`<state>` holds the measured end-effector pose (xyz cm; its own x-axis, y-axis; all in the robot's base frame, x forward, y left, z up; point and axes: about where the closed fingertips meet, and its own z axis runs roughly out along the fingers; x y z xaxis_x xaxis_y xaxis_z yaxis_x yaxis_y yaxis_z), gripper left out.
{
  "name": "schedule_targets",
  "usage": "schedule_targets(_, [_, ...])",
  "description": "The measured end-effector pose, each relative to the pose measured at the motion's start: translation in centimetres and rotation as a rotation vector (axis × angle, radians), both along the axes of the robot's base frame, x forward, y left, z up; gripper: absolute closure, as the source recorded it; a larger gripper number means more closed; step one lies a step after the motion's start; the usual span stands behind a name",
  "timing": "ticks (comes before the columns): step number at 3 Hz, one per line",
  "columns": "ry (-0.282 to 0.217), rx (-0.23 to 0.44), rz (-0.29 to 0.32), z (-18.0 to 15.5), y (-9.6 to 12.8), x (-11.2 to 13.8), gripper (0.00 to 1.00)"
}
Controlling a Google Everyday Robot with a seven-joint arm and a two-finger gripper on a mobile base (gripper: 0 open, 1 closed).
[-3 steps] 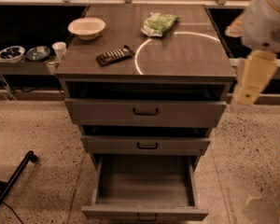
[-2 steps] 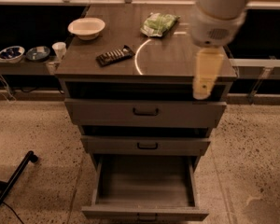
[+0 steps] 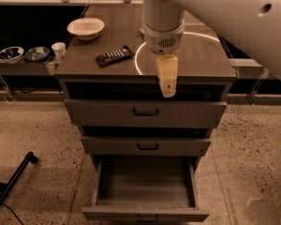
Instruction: Place rxbar chocolate into bottom drawer
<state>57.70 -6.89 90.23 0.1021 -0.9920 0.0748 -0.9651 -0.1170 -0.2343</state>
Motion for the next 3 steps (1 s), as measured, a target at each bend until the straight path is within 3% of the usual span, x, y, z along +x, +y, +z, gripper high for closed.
schedule_targets(1, [-0.019, 0.114, 0.039, -0.1, 0.4, 3.0, 0.0])
schedule_targets(2, [-0.025, 0.237, 0.124, -0.5, 2.4, 7.9, 0.0])
schedule_targets(3, [-0.011, 0.296, 0.163, -1.3, 4.8, 12.0, 0.0])
